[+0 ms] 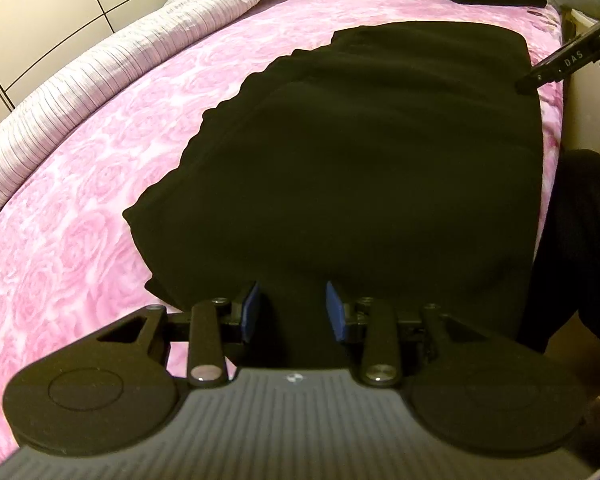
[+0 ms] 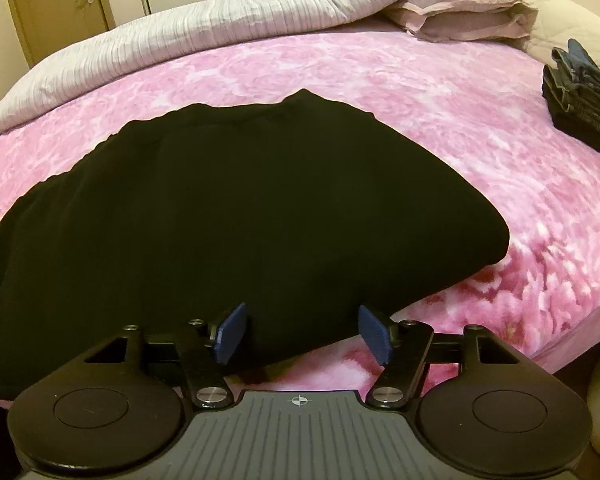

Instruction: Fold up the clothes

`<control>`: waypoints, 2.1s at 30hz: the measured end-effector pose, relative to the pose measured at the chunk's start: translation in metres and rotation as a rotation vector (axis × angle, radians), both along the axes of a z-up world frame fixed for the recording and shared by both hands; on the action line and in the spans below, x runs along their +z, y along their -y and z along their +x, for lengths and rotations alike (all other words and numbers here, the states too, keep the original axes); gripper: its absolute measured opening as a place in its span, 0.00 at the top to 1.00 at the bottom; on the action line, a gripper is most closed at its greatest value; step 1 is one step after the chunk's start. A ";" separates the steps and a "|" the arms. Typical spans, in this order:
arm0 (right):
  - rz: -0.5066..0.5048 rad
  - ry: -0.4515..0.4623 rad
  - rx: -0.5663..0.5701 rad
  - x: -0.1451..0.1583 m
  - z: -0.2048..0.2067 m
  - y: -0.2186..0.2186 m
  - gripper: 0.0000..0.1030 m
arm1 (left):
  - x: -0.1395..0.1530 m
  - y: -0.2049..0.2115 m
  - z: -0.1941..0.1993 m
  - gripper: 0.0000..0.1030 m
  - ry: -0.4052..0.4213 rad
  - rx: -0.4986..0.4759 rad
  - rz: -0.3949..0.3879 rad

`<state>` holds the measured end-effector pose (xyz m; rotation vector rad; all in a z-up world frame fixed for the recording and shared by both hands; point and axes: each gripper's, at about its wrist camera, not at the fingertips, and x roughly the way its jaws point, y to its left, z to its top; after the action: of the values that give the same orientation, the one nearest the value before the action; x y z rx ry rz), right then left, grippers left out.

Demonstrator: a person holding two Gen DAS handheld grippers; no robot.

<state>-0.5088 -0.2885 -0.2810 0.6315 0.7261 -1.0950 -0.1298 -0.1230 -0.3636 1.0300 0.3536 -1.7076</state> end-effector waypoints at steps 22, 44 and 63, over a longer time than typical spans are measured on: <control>-0.242 -0.139 0.722 0.059 0.184 -0.154 0.31 | 0.003 -0.023 0.074 0.44 0.517 -0.512 -0.231; -0.670 -0.514 1.191 -0.038 0.252 -0.214 0.82 | -0.053 -0.001 0.074 0.34 0.646 -0.858 -0.334; -0.669 -0.020 0.707 0.078 0.140 -0.143 0.86 | 0.067 0.069 -0.020 0.91 0.753 -0.882 -0.353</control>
<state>-0.3683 -0.1451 -0.2035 -0.2106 0.4885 -0.6138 -0.1493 -0.1922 -0.2965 1.5720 -0.9821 -1.8378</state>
